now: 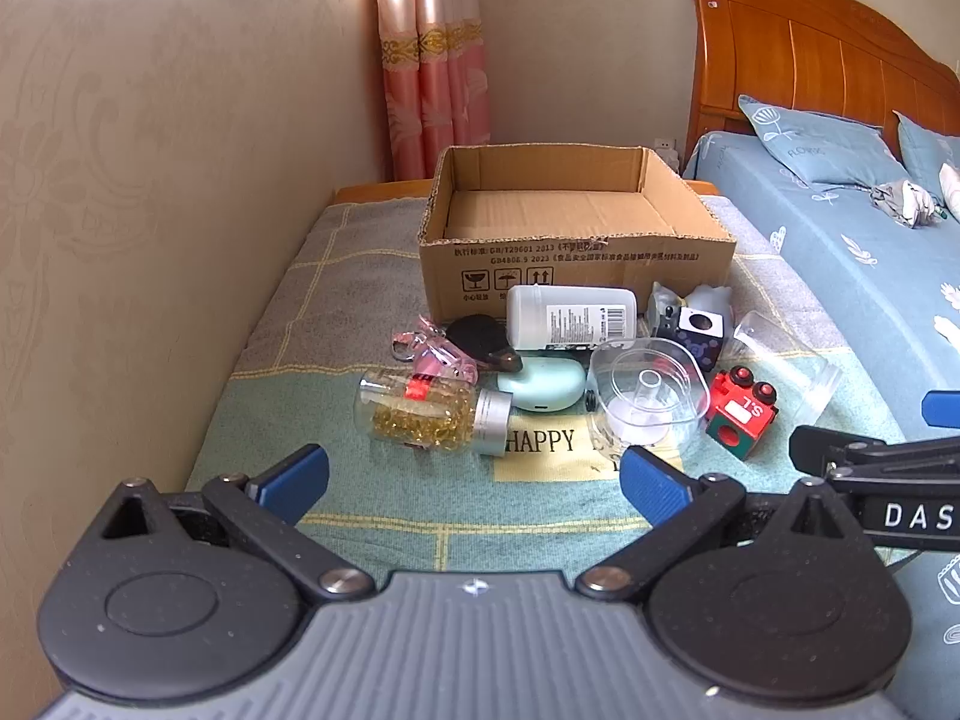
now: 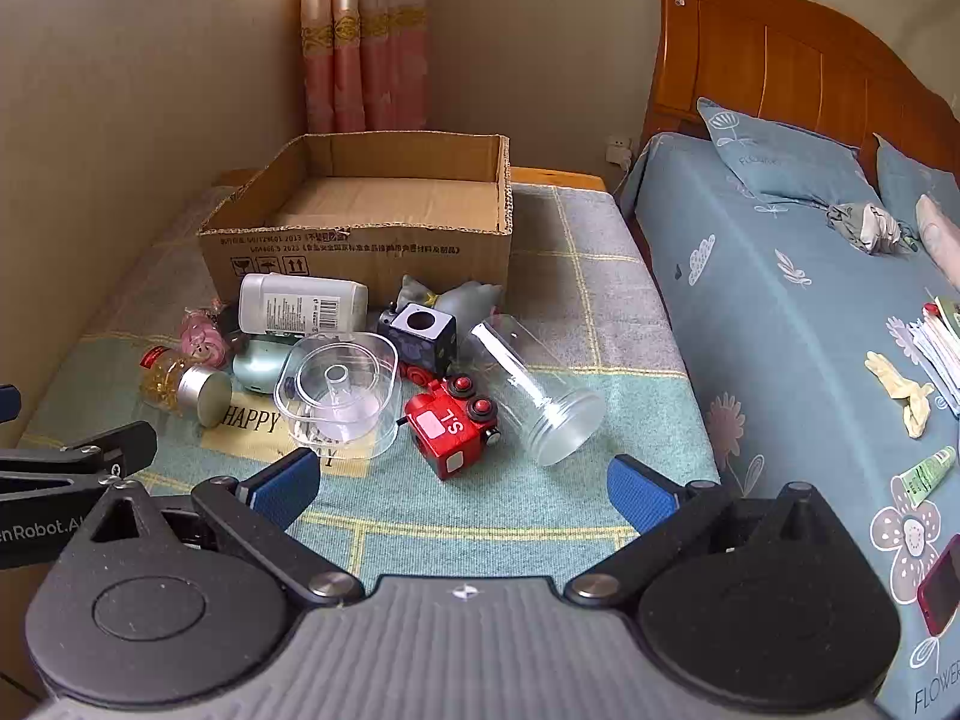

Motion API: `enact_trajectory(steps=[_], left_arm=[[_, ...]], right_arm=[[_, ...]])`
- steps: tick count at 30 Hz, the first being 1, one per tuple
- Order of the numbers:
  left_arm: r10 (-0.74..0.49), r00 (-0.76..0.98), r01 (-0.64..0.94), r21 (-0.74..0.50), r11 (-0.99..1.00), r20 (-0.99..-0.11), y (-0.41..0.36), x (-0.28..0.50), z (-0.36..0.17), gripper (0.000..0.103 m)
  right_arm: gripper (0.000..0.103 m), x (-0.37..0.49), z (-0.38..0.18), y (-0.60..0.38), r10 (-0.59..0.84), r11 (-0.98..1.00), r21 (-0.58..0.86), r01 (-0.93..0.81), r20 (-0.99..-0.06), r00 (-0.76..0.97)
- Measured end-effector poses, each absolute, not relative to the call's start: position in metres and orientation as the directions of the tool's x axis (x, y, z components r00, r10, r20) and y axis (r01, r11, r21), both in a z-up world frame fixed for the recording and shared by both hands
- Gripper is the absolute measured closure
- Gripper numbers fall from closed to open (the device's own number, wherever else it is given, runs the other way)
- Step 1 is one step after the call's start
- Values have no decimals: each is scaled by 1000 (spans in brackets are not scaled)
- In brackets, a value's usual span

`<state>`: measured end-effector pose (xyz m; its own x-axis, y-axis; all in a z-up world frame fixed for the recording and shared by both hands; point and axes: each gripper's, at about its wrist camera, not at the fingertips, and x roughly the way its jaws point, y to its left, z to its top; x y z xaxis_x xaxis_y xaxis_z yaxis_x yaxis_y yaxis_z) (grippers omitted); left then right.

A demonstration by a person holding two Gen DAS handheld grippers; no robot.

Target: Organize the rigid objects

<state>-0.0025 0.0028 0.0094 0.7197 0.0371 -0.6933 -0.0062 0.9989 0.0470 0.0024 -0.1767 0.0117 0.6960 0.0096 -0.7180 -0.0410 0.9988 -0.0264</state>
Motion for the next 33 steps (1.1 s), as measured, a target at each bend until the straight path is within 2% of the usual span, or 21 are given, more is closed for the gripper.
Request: enact_trajectory(steps=[33], left_arm=[[45,730,-7,57,998,-682,-2,-4,15,1]], right_arm=[[0,-2,21,-181,16,999,-23,-45,-701,713]])
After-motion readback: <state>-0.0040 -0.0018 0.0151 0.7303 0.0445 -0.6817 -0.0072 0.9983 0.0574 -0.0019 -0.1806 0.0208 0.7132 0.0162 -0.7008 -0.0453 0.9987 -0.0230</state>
